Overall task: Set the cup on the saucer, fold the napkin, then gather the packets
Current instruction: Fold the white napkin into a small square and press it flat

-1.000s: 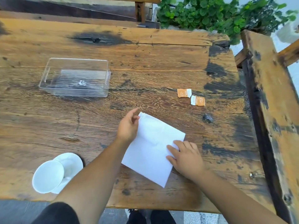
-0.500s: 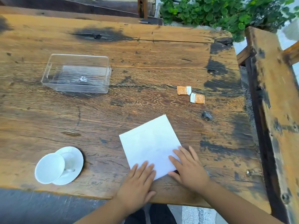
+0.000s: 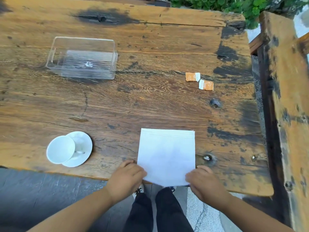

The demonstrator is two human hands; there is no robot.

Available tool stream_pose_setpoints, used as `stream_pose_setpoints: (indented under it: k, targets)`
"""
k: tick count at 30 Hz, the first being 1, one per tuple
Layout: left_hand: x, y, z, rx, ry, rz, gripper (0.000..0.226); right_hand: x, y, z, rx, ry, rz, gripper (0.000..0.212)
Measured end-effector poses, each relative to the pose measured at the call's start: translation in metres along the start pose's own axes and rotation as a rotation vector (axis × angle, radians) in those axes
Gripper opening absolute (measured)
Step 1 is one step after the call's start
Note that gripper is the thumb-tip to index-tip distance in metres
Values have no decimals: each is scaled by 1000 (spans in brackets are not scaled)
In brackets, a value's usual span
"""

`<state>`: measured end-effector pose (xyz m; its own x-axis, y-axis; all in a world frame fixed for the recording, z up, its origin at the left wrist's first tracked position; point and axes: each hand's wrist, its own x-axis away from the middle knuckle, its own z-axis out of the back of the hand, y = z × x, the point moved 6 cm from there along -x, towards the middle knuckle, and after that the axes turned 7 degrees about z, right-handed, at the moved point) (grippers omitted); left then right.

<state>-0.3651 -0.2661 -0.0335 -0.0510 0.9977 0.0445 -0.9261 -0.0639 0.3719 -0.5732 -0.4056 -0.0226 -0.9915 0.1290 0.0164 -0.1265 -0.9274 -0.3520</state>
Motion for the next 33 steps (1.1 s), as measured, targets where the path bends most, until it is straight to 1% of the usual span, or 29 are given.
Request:
stream_pose_setpoints:
  k: [3, 6, 9, 12, 16, 21, 24, 29, 31, 33]
  targets:
    - [-26, -19, 25, 221, 45, 276, 22, -18, 25, 23, -159, 79, -244, 12]
    - [-55, -40, 42, 355, 93, 506, 21, -38, 58, 42, -280, 142, -503, 18]
    - [-86, -56, 45, 440, 113, 615, 21, -63, 87, 50, -364, 159, -621, 19]
    - [-113, -74, 34, 484, 77, 688, 29, -83, 109, 40, -352, 95, -708, 22]
    - [-139, -89, 17, 414, 26, 717, 34, -95, 127, 20, -271, 16, -820, 26]
    - [-159, -103, 8, 310, 9, 715, 34, -102, 137, 10, -169, -14, -860, 27]
    - [-164, -105, 4, 215, -16, 682, 33, -104, 140, 9, -157, 3, -869, 25]
    - [-171, -107, 3, 175, -7, 691, 29, -103, 144, 8, -171, 36, -913, 22]
    - [-176, -104, 4, 95, -33, 693, 27, -105, 141, 8, -94, 17, -919, 24]
    - [-179, -99, 9, -26, -26, 683, 30, -105, 135, 12, 41, 38, -925, 32]
